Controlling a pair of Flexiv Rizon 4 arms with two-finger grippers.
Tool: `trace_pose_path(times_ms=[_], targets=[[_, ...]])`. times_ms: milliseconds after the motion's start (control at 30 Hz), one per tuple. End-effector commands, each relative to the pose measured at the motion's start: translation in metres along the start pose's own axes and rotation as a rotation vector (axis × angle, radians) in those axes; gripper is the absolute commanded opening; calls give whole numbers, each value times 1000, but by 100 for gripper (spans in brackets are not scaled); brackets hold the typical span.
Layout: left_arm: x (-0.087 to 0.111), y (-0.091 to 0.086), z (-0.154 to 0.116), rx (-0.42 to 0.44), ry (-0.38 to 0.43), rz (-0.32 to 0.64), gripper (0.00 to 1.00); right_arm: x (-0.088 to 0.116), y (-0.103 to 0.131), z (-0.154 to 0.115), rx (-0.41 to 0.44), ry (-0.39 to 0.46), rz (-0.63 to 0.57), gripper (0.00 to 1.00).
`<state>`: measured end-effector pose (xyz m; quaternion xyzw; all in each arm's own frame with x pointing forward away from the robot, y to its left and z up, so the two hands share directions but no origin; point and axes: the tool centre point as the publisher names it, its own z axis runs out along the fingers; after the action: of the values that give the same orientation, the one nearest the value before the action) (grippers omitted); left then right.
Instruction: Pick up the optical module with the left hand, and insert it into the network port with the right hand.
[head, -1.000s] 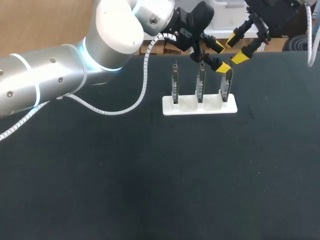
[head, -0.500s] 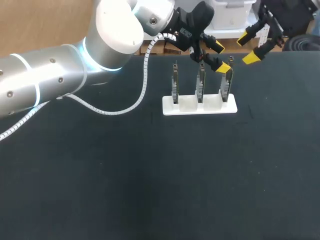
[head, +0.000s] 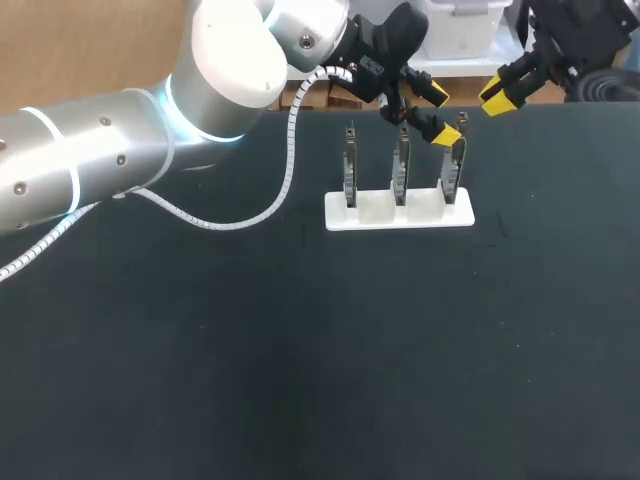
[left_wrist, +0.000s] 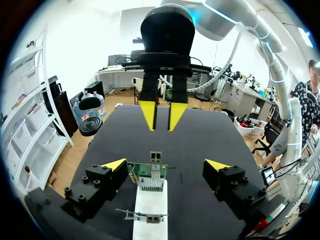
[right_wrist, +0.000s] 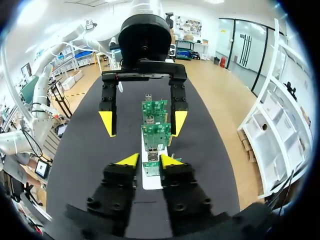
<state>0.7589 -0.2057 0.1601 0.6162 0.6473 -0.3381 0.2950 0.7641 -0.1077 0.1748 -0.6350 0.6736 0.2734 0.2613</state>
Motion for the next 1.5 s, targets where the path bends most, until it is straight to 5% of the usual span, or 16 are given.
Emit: trace_pose_path(times_ms=[33,700,1500], targets=[[-1,2,0,4,4,0,100,-2,-1,3,2,-7,-8,0],[-1,2,0,4,4,0,100,-19,-8,20,-23,-37,-39,0],[-1,2,0,4,4,0,100,-13,-5,32,-55,-32,-18,0]])
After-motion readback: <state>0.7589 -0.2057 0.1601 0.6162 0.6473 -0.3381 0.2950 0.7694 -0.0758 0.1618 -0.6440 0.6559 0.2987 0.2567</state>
